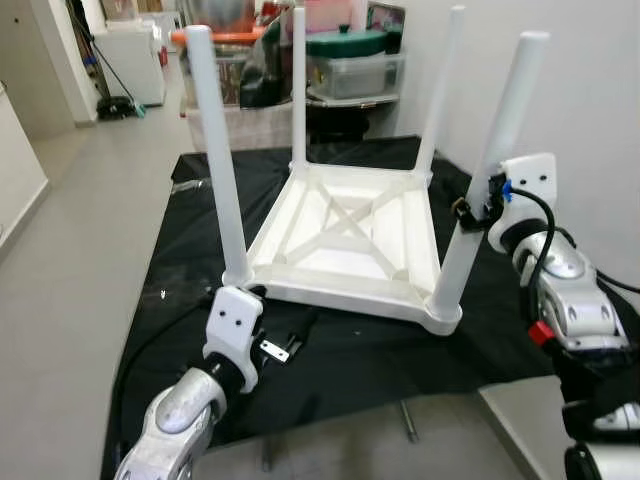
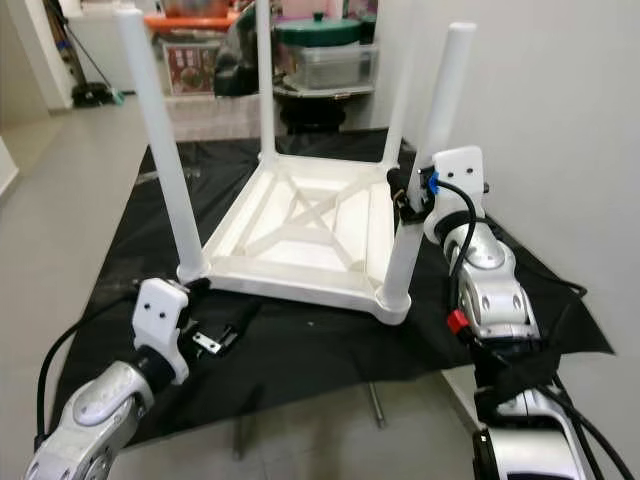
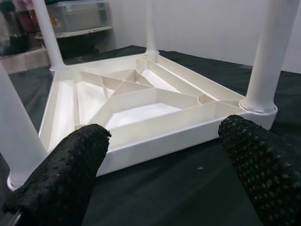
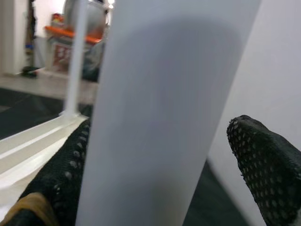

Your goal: Building children table

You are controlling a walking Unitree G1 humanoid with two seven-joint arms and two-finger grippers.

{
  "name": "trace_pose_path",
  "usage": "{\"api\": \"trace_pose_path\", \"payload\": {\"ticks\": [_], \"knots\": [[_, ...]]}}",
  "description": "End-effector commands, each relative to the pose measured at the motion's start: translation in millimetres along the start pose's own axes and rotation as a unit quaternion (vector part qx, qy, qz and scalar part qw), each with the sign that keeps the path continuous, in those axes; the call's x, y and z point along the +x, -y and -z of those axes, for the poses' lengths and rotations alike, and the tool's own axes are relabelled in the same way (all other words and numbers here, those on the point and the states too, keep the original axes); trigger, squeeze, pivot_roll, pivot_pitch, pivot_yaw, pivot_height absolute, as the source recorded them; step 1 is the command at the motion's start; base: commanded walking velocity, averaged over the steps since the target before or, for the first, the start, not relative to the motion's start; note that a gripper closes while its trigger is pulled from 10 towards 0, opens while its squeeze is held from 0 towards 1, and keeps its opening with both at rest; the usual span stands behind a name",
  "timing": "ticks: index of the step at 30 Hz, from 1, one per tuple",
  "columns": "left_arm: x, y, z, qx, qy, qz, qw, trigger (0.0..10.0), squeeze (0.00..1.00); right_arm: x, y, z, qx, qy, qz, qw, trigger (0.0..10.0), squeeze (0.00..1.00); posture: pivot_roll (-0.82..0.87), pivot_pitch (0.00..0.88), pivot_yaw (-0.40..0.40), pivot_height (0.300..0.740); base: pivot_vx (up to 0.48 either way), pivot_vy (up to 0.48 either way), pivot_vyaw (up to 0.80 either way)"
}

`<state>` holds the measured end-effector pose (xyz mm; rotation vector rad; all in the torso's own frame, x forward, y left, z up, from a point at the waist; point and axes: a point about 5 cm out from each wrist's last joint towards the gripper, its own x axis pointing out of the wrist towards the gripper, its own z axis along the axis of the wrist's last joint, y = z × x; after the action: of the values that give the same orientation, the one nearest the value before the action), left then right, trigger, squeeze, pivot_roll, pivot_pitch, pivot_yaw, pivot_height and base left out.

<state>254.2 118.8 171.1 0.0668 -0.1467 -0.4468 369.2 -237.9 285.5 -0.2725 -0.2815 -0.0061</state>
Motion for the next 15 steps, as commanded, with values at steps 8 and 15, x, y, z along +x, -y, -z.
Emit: {"api": "trace_pose_path", "payload": {"ticks": [8,15], "knots": [[-0.9,-2.1,4.7,0.000,-0.013,-0.007,1.000,10.0,0.00,7.4,3.6,-12.5,0.002,0.015,0.016,1.000,10.0,0.00,0.05,0.000,-0.046,0.740,0.000,-0.407,0.00],[0.4,-1.2,5.5,0.002,-0.016,-0.006,1.000,10.0,0.00,8.6,-0.5,-10.8,0.002,0.011,0.012,1.000,10.0,0.00,0.05,0.000,-0.046,0.740,0.000,-0.324,0.00]]}}
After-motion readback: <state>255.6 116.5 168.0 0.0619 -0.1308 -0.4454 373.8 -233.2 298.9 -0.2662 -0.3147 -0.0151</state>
